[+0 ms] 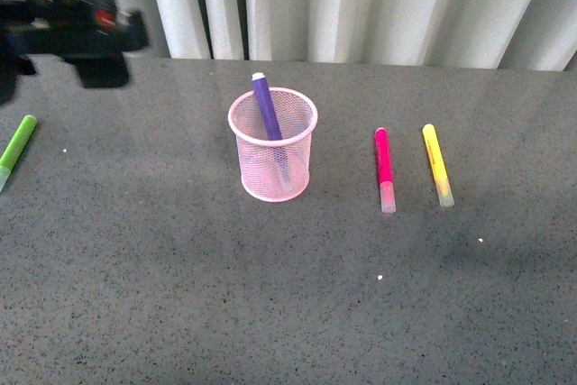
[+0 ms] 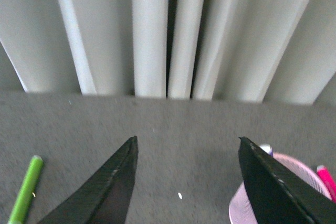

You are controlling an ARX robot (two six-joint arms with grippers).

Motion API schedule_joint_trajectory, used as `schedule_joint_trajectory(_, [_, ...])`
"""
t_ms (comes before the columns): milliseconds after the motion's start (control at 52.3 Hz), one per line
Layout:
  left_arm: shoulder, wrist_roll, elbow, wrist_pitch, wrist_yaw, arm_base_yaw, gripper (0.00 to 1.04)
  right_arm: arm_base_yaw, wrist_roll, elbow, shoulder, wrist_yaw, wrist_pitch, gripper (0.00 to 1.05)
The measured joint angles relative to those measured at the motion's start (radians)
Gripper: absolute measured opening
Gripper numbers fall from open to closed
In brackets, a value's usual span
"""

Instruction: Insert purple and pink pens into pink cup

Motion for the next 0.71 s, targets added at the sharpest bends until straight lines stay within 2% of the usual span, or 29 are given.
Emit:
schedule_joint_trajectory(115, [-0.111, 0.037, -0.077, 0.066, 0.035, 0.049, 0.44, 0.0, 0.0, 0.0, 0.0, -0.002, 0.0, 0.98])
schedule_joint_trajectory(363, [-0.288, 0.058, -0.219, 0.013, 0.112, 0.125, 0.04, 0.0, 0.0, 0.0, 0.0, -0.001, 0.0, 0.98])
schedule_joint_trajectory(707, [-0.601, 0.067, -0.341, -0.174, 0.196, 0.211, 0.04, 0.0, 0.0, 0.0, 0.0, -0.002, 0.0, 0.98])
